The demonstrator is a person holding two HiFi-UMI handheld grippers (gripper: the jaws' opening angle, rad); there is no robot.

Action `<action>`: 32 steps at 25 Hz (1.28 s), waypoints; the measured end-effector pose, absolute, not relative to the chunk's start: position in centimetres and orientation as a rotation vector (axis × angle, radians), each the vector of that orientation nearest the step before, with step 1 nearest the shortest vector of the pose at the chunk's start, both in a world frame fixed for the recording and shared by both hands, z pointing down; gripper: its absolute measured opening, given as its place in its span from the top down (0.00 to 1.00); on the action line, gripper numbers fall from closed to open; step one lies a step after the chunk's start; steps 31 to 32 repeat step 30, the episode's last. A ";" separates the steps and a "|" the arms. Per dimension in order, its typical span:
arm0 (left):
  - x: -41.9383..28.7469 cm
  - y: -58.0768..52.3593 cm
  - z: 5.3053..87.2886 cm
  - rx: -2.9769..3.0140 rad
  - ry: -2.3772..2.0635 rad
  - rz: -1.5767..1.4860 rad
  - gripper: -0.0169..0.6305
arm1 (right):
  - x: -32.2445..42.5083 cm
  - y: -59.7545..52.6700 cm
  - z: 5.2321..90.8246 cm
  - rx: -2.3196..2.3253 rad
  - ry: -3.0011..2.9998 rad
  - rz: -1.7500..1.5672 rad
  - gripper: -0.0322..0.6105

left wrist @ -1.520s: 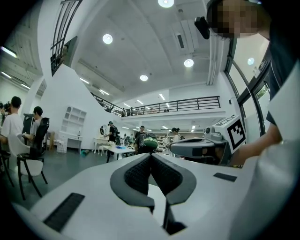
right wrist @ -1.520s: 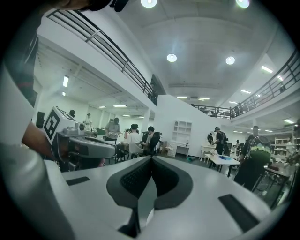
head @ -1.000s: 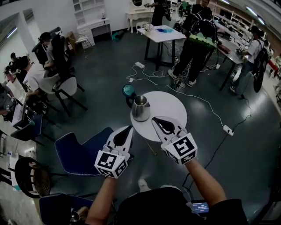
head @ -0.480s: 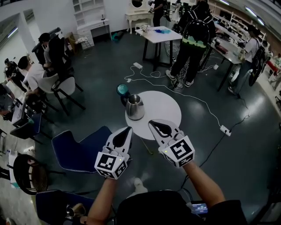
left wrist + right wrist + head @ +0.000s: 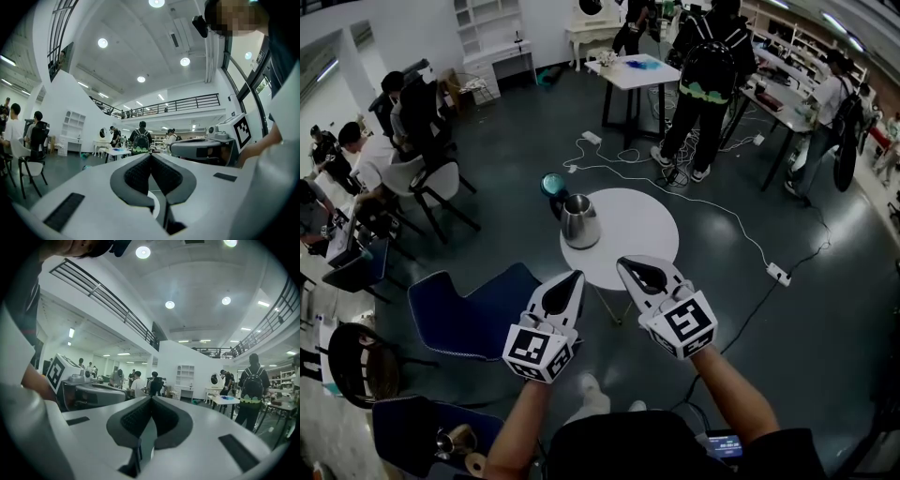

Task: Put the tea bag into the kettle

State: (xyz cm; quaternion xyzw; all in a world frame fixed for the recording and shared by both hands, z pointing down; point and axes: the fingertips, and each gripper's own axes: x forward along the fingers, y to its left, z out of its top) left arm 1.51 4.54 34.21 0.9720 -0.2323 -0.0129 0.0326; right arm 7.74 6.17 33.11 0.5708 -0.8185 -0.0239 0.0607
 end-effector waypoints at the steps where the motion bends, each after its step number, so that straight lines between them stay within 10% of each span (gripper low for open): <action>1: 1.6 5.0 34.1 2.992 -0.714 -0.037 0.95 | 7.9 6.6 32.9 1.730 -2.479 -0.073 0.92; 32: 2.8 18.4 35.0 3.001 -0.712 -0.018 0.95 | 8.8 19.1 32.9 1.737 -2.516 -0.098 0.92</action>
